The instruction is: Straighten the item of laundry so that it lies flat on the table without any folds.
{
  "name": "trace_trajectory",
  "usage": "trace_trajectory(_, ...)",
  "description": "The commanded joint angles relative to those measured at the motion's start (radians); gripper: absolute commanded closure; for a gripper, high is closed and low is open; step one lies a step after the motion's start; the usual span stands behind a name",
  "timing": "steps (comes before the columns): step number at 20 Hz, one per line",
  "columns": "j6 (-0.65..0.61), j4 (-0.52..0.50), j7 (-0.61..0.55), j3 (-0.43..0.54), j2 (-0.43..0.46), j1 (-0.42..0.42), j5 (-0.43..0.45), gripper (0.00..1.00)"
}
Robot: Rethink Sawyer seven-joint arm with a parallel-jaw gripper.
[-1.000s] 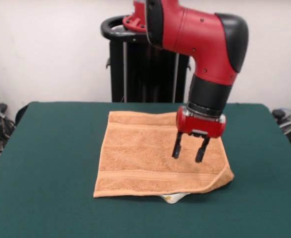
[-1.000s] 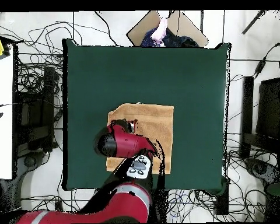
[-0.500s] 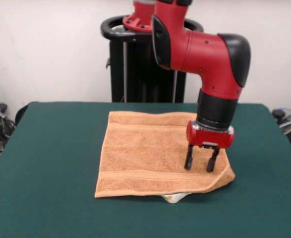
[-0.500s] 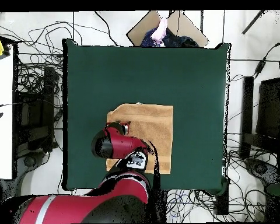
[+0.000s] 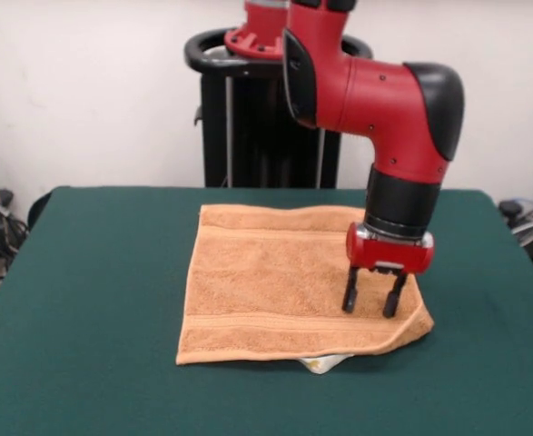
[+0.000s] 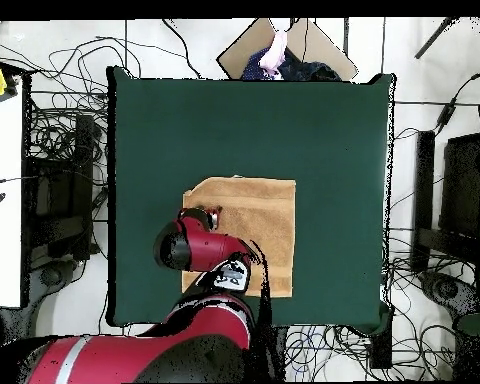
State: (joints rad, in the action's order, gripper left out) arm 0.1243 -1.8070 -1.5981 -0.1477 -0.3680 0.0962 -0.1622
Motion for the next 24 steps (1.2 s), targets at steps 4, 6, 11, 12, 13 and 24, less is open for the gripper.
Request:
trace_trajectory(4,-0.024,0.074,-0.275,0.022,0.011,0.139,-0.212,0.0)
trace_trajectory(6,-0.047,0.092,-0.272,-0.01,0.015,0.167,-0.26,0.0)
trace_trajectory(11,-0.062,0.142,-0.25,-0.084,0.058,0.226,-0.366,0.0)
trace_trajectory(12,-0.045,0.149,-0.247,-0.086,0.075,0.229,-0.381,0.0)
trace_trajectory(13,-0.023,0.156,-0.246,-0.089,0.094,0.235,-0.398,0.0)
trace_trajectory(24,0.025,0.203,-0.128,-0.064,0.147,0.138,-0.263,0.0)
